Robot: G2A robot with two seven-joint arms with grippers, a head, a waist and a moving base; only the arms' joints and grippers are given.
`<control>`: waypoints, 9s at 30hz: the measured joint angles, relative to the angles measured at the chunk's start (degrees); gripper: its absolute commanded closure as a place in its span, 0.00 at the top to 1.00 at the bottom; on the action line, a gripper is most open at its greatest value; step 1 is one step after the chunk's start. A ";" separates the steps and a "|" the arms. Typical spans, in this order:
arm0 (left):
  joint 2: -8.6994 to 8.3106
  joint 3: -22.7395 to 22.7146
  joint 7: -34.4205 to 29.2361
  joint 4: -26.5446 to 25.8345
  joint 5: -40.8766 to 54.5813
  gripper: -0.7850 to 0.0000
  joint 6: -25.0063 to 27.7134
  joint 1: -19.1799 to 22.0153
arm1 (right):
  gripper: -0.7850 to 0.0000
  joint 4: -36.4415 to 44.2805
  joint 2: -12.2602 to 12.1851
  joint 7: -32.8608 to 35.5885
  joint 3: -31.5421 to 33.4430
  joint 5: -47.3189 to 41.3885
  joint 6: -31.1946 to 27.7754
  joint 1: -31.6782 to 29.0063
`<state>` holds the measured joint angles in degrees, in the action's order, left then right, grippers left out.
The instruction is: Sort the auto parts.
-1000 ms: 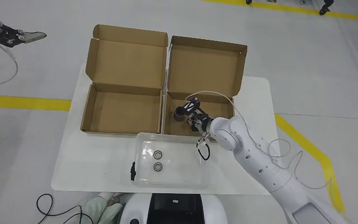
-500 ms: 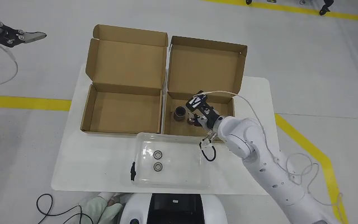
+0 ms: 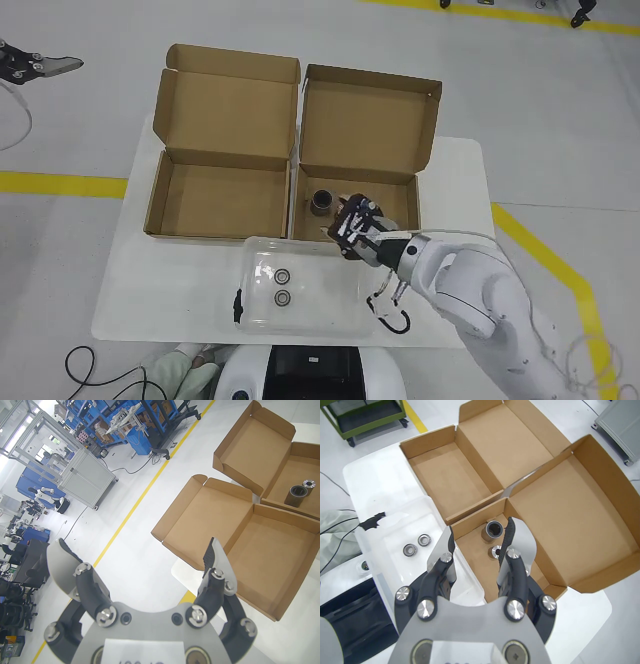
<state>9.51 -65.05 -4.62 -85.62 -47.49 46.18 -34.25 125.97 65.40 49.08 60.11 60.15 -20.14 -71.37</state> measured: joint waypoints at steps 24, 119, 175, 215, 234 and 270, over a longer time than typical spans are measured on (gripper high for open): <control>0.00 0.00 0.00 0.00 0.00 1.00 0.00 0.00 | 0.40 -15.39 0.77 -11.47 -13.79 4.15 -16.47 -0.39; 0.00 0.00 0.00 0.00 0.00 1.00 0.00 0.00 | 0.00 -41.43 15.04 -5.98 -32.28 17.76 -4.65 15.06; 0.00 0.00 0.00 0.00 0.00 1.00 0.00 0.00 | 0.00 -22.04 11.41 -50.12 -7.46 -1.11 -19.41 9.88; 0.00 0.00 0.00 0.00 0.00 1.00 0.00 0.00 | 0.00 -12.01 7.74 -67.06 8.88 3.22 -25.97 -6.81; 0.00 0.00 0.00 0.00 0.00 1.00 0.00 0.00 | 0.00 -24.39 9.67 -34.73 -5.41 -1.91 -17.51 8.80; 0.00 0.00 0.00 0.00 0.00 1.00 0.00 0.00 | 0.00 -60.28 23.50 -26.40 -31.78 2.02 0.91 31.66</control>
<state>9.51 -65.05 -4.62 -85.62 -47.49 46.18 -34.25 65.69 88.90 22.68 28.33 62.17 -19.24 -39.72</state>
